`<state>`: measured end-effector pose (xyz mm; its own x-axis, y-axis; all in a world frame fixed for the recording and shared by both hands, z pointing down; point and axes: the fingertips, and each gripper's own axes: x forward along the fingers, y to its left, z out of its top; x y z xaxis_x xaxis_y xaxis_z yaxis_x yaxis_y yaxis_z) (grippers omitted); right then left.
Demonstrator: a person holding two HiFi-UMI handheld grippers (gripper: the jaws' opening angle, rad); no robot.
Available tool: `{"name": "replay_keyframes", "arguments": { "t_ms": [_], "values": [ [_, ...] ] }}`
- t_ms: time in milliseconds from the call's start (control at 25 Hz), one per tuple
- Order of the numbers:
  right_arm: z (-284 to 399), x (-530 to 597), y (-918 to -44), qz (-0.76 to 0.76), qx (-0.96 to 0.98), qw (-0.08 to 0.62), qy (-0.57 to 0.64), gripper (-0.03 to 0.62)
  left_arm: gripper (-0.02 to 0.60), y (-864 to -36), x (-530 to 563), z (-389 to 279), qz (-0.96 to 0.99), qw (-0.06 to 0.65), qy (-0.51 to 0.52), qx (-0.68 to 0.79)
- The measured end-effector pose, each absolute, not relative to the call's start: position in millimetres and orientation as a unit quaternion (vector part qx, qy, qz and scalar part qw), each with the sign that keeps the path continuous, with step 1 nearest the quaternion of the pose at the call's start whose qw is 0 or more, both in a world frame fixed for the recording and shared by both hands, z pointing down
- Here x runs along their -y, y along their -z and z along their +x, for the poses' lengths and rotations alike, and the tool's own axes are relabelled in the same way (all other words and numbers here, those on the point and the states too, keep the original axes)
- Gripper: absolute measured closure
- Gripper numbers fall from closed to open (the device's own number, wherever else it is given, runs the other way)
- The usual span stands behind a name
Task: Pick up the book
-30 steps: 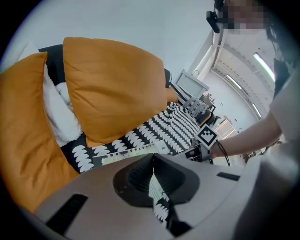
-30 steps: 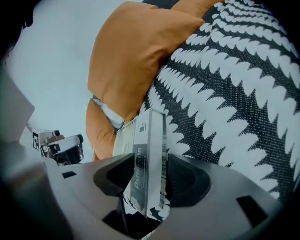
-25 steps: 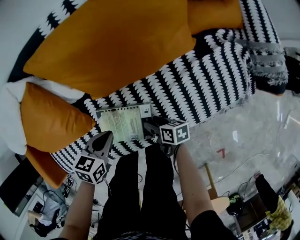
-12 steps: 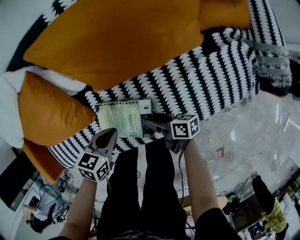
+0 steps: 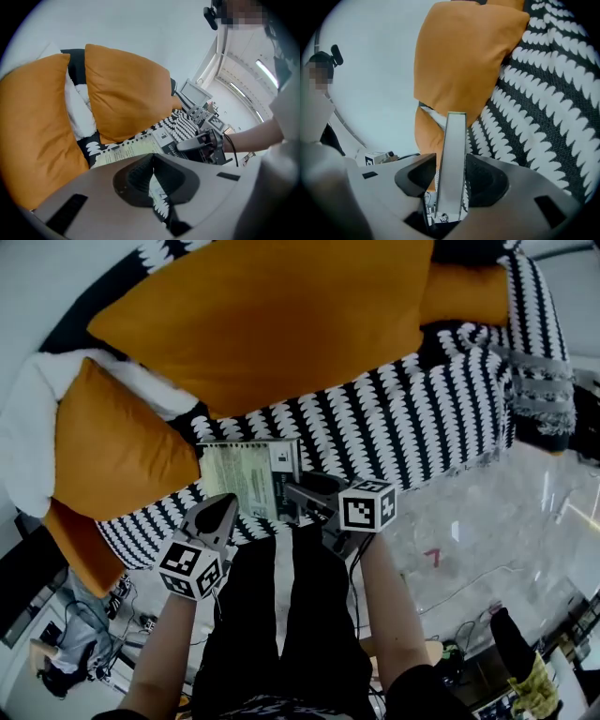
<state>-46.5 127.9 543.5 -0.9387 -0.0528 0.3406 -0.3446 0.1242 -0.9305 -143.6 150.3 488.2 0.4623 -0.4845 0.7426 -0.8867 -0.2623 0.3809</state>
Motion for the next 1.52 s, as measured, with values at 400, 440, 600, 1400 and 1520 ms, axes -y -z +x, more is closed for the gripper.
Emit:
{"name": "replay_keyframes", "arguments": {
  "t_ms": [400,440,600,1400,1520],
  "values": [
    [-119.0,-150.8,-507.0,0.148,0.744,0.236,-0.607,0.403,0.574,-431.5,-170.2,-202.4,0.751,0.379,-0.211,0.497],
    [-120.4,-148.1,-503.0,0.165,0.738,0.231,-0.612,0.408,0.574,-425.2,-172.4,-208.8,0.751,0.377,-0.208,0.501],
    [-124.3,-148.7,-488.9,0.202,0.733,0.242,-0.603,0.418,0.574,-401.6,-180.3,-235.6,0.75,0.366,-0.196,0.514],
    [-59.6,-209.9,-247.4,0.337,0.731,0.049,-0.592,0.421,0.574,-239.7,-188.8,-238.7,0.859,0.252,-0.153,0.419],
    [-45.4,-224.5,-224.4,0.35,0.726,0.018,-0.592,0.419,0.574,-223.4,-193.3,-231.2,0.865,0.241,-0.158,0.41]
  ]
}}
